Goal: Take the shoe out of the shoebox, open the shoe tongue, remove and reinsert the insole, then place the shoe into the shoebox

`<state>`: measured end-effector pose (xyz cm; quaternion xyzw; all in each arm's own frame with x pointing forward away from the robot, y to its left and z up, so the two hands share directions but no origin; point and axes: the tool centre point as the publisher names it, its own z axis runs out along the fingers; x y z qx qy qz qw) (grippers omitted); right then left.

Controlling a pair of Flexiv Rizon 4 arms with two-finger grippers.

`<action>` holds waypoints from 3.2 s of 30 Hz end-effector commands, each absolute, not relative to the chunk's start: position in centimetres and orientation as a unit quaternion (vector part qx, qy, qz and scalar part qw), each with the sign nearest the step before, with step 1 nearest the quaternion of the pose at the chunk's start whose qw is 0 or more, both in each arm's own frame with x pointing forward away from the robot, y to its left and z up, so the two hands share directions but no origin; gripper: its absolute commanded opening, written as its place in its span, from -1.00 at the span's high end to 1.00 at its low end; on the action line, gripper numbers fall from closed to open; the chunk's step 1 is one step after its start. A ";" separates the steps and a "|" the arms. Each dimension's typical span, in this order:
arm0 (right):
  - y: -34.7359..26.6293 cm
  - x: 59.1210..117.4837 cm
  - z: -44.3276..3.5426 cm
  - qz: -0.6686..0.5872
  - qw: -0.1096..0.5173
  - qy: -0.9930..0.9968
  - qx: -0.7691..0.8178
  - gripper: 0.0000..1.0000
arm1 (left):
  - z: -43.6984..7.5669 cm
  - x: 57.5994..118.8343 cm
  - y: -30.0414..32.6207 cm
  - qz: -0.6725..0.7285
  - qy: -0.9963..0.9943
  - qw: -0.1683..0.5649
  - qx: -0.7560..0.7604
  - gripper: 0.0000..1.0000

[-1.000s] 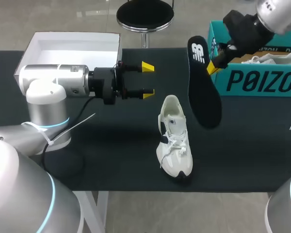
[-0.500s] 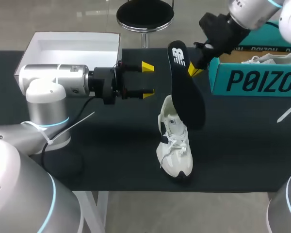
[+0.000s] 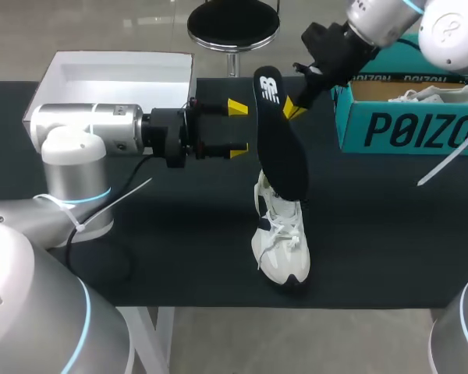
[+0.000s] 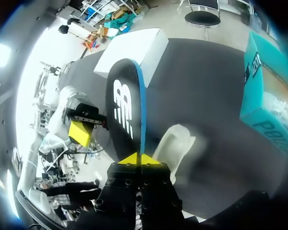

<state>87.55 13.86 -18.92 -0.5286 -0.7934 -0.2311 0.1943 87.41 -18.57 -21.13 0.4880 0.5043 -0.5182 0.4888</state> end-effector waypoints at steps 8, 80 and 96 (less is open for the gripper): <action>17.6 88.6 -19.2 -0.216 0.212 -0.807 -0.507 1.00 | -21.2 87.4 -18.8 -0.517 0.505 0.490 0.488 -1.00; 9.3 81.7 -17.0 -0.180 0.075 -0.734 -0.650 -1.00 | -21.5 87.7 -18.8 -0.507 0.495 0.496 0.502 1.00; 5.9 77.7 -8.7 -0.162 -0.207 -0.842 -0.472 -1.00 | -21.7 88.0 -19.6 -0.504 0.520 0.461 0.513 1.00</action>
